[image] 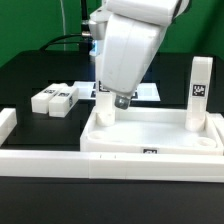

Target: Assemble desk

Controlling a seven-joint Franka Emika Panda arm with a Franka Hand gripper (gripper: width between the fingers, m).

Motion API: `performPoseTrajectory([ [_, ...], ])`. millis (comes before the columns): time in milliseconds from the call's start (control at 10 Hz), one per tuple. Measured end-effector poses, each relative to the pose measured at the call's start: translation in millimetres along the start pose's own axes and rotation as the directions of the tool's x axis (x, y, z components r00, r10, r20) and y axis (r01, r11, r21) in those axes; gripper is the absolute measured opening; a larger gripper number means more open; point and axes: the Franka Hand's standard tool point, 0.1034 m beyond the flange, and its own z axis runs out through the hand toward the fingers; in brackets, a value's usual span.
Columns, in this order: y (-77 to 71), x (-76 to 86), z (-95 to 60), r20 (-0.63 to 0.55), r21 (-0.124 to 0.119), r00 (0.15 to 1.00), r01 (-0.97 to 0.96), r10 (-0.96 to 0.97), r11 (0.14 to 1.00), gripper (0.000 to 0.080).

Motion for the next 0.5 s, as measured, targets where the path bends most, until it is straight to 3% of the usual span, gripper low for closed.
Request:
performPoseTrajectory([
  [100,-0.6,-13.2,9.7,0.008,0.008,0.994,-0.105,0.105,0.994,0.0648],
  [300,-0.6,-36.7,9.0,0.049,0.044,0.932,-0.362,0.360,0.931,0.0648],
  [400,-0.2,-43.3,10.4,0.061,0.047,0.886,-0.463,0.460,0.885,0.0648],
  [500,-1.2,-39.8,10.1,0.063,0.041,0.845,-0.534,0.531,0.845,0.0648],
])
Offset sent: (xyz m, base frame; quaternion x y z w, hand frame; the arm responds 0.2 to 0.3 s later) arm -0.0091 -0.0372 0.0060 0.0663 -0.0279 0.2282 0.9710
